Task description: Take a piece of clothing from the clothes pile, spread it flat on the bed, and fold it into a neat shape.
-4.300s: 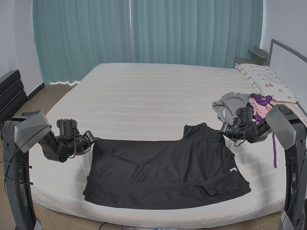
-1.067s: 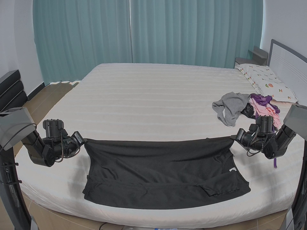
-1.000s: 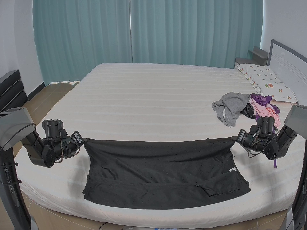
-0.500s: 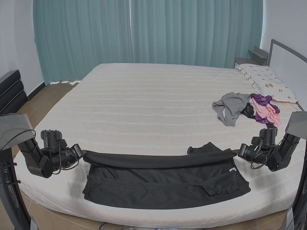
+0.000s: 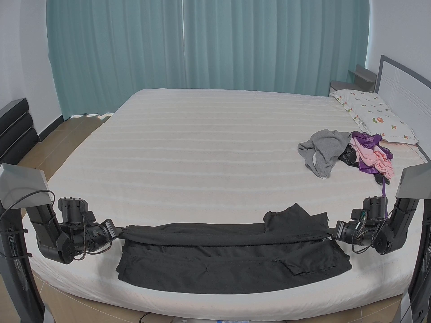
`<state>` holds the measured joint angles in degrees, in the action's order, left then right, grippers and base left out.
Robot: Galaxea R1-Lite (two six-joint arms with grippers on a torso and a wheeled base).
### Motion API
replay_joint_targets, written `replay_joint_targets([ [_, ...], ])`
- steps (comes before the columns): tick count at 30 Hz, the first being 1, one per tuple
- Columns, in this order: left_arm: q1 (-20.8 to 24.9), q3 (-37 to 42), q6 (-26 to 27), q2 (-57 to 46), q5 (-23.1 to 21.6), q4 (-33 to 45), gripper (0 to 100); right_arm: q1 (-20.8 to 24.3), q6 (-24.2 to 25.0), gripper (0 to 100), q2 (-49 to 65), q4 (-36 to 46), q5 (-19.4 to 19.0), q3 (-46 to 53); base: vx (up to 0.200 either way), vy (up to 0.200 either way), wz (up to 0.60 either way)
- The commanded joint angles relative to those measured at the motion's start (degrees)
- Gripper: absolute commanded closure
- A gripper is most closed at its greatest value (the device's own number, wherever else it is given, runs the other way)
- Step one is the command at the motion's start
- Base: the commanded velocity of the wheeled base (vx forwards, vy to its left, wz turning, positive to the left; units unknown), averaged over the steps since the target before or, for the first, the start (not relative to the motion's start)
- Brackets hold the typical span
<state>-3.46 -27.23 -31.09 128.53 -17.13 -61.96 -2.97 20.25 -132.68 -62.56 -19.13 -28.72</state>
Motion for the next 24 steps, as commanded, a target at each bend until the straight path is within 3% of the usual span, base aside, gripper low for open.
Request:
replay_joint_targets([
  [1, 0.3, 0.5, 0.0, 0.9, 0.0, 0.1, 100, -0.1, 0.0, 100, -2.9, -2.9, 0.0, 1.6, 0.000, 0.000, 0.00],
  [6, 0.6, 1.0, 0.0, 1.5, 0.0, 0.2, 100, -0.6, 0.0, 100, -3.6, -4.7, 0.0, 2.4, 0.000, 0.000, 0.00],
  [7, 0.6, 1.0, 0.0, 1.6, 0.0, 0.2, 100, -0.6, 0.0, 0, -3.8, -4.8, 0.0, 2.4, 0.000, 0.000, 0.00],
  [10, 0.6, 1.0, 0.0, 1.6, 0.0, 0.2, 100, -0.7, 0.4, 0, -4.0, -5.1, -0.2, 2.1, 0.000, 0.000, 0.00],
  [11, 0.6, 1.0, 0.0, 1.6, 0.0, 0.1, 0, -0.8, 0.7, 0, -3.6, -5.1, -0.4, 1.9, 0.000, 0.000, 0.00],
  [16, 0.6, 1.0, -0.2, 1.1, 0.0, -0.2, 0, -1.0, 2.5, 0, -1.7, -5.0, -0.5, 1.6, 0.000, 0.000, 0.00],
  [24, -0.2, 0.9, -1.1, -2.4, -0.1, -0.2, 0, -1.3, 9.9, 0, 0.1, -5.0, -0.5, -1.3, 0.000, 0.000, 0.00],
])
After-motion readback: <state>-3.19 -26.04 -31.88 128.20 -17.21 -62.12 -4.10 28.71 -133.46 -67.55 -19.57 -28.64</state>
